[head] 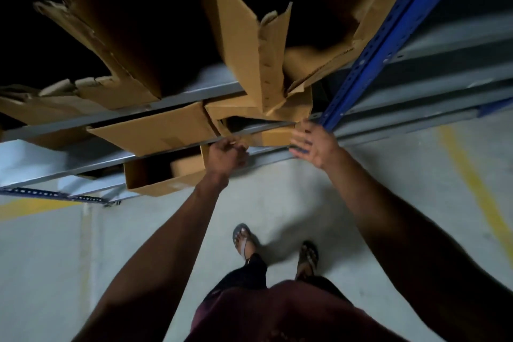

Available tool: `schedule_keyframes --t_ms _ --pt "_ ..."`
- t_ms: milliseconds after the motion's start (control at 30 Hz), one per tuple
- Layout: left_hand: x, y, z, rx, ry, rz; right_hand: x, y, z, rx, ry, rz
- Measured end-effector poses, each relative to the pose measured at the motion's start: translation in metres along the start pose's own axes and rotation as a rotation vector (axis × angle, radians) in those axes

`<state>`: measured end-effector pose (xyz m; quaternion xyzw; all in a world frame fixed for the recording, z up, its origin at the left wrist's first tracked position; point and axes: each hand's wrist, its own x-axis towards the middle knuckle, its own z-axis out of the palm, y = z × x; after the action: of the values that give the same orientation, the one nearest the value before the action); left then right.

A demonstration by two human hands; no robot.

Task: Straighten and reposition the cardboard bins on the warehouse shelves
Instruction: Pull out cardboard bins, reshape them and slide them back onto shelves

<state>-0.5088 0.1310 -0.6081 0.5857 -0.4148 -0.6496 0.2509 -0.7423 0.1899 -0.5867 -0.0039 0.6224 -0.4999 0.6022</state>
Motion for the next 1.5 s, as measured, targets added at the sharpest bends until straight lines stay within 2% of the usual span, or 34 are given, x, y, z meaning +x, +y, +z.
schedule_keyframes --t_ms 133,233,333,433,600,867,1000,1167,1333,1500 --pt "0.029 -0.009 0.003 -0.181 -0.096 -0.197 0.034 0.006 0.015 0.434 0.026 0.126" --pt "0.046 -0.018 -0.006 -0.359 -0.094 -0.337 0.049 0.019 0.020 0.735 0.028 0.123" --pt "0.059 -0.023 -0.013 -0.449 -0.049 -0.398 0.060 0.021 0.033 0.842 0.005 0.070" --pt "0.066 -0.024 -0.015 -0.494 -0.083 -0.383 0.067 0.022 0.044 0.910 -0.020 -0.014" --pt "0.062 -0.023 -0.013 -0.608 -0.106 -0.347 0.062 0.045 0.034 0.810 0.003 -0.042" --pt "0.000 -0.048 0.010 -0.766 -0.166 -0.293 0.011 0.090 -0.019 0.724 -0.019 -0.002" --pt "-0.039 -0.063 0.028 -0.810 -0.047 -0.260 -0.030 0.110 -0.050 0.646 -0.096 0.071" --pt "-0.100 -0.090 0.054 -0.925 0.140 -0.235 -0.078 0.131 -0.093 0.543 -0.116 0.145" --pt "-0.168 -0.117 0.064 -0.990 0.342 -0.219 -0.131 0.163 -0.137 0.363 -0.209 0.305" --pt "-0.240 -0.129 0.062 -0.984 0.389 -0.196 -0.179 0.188 -0.170 0.336 -0.304 0.396"
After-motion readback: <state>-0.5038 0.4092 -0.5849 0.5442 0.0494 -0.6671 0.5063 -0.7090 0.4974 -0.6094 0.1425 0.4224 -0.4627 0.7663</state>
